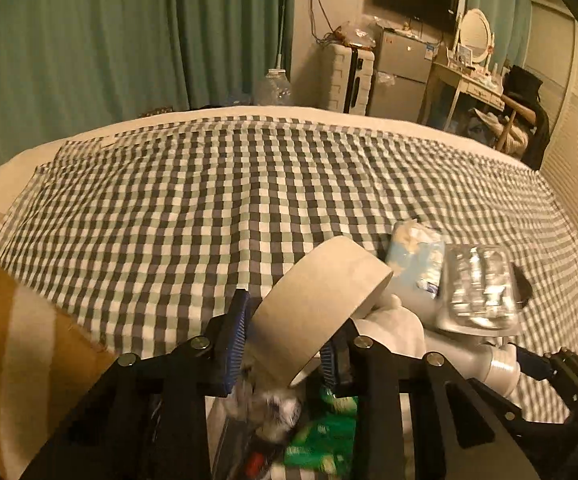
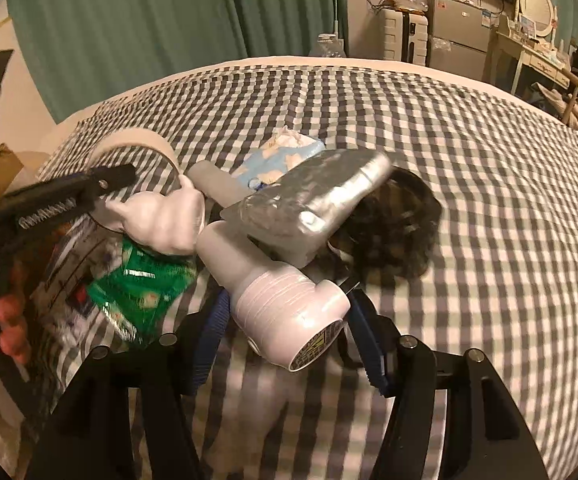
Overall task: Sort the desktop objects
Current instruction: 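Grasp the white tape roll with the left tool while the right tool grasps the white bottle, then carry the tape roll and white bottle over the cardboard box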
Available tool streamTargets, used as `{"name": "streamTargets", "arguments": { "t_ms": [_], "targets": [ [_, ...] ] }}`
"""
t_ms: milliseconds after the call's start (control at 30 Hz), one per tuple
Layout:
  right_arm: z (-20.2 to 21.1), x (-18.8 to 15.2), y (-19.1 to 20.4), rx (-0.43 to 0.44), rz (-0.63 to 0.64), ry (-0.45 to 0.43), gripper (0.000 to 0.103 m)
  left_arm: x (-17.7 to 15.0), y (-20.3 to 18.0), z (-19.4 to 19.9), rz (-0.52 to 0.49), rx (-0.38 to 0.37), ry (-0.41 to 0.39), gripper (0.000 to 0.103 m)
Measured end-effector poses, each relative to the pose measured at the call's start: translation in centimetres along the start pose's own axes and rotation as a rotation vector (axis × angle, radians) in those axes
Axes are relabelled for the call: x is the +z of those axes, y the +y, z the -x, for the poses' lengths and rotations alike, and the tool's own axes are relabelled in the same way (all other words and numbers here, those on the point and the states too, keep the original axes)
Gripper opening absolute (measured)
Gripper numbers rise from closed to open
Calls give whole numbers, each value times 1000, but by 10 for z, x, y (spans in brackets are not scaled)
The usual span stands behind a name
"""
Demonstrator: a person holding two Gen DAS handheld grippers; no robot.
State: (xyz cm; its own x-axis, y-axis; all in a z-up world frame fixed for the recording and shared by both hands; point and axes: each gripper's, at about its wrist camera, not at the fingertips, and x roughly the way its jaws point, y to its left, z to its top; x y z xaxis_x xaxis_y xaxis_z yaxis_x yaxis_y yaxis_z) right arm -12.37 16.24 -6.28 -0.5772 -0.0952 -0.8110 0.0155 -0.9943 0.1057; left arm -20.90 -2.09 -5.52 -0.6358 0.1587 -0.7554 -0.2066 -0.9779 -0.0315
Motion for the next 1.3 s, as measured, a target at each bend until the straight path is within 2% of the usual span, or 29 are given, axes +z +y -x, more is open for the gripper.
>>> {"name": "streamTargets", "arguments": {
  "t_ms": [267,333,400,600,667,833,1100,1300],
  "targets": [
    [33,-18,2,-30,-9,-11,60,-19,6,53,77,-19,-24,29],
    [45,-20,1,-13,-42,-15,59,-24,9,64,88,-30,-29,28],
    [62,-23,3,20,-67,-45,59,-29,9,76,102,-44,-32,23],
    [95,-32,18,18,-59,-93,59,-49,3,104,79,-60,-38,17],
    [102,-37,22,23,-63,-96,59,-58,2,111,61,-61,-38,11],
    [127,-46,34,14,-43,-131,59,-76,5,132,67,-68,-47,11],
    [168,-42,64,54,10,-189,59,-77,17,169,95,-62,-69,11],
    [192,-31,92,55,70,-231,59,-69,45,201,125,-33,-103,11]
  ]
}}
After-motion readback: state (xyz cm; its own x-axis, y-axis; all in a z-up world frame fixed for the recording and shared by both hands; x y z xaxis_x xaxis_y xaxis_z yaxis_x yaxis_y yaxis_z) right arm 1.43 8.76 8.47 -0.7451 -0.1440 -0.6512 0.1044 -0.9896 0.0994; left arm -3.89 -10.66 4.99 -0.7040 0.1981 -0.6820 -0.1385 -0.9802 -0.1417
